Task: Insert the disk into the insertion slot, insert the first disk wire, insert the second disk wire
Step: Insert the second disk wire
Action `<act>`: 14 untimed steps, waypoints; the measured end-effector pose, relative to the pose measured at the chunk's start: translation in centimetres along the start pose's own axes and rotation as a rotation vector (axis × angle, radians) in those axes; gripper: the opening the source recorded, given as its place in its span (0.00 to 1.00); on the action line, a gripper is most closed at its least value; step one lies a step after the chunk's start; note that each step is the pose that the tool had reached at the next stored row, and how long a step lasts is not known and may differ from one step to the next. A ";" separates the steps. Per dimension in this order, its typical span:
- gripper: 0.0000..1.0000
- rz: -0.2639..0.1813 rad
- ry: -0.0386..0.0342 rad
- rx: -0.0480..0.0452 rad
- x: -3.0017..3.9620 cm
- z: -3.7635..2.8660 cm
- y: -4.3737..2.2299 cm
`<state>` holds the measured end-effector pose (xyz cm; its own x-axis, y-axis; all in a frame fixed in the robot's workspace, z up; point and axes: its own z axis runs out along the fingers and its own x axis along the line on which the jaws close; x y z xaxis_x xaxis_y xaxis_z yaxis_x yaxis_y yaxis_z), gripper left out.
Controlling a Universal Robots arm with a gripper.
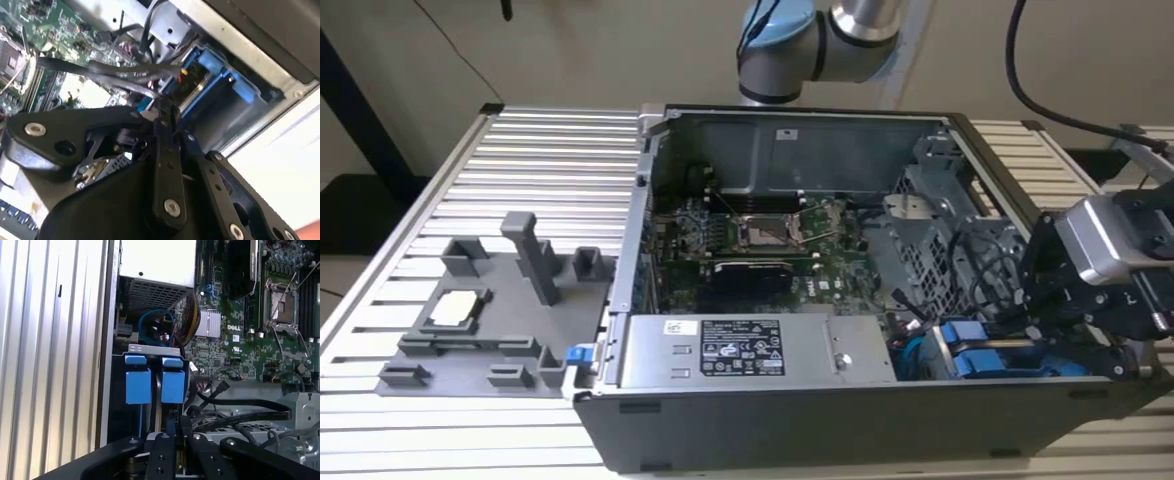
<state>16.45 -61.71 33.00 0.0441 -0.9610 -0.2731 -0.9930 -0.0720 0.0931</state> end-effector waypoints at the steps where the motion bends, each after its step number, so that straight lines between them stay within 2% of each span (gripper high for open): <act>1: 0.15 0.000 -0.0037 -0.0004 0.10 -0.03 -0.02; 4: 0.15 0.001 -0.0044 -0.0031 0.36 0.14 -0.07; 9: 0.17 0.001 -0.0074 -0.0033 0.37 0.14 -0.07; 10: 0.23 0.001 -0.0083 -0.0033 0.30 -0.13 -0.04; 14: 0.23 0.001 -0.0065 -0.0033 -0.17 -1.77 0.12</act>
<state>16.52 -62.03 34.75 0.0428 -0.9593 -0.2793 -0.9927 -0.0723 0.0965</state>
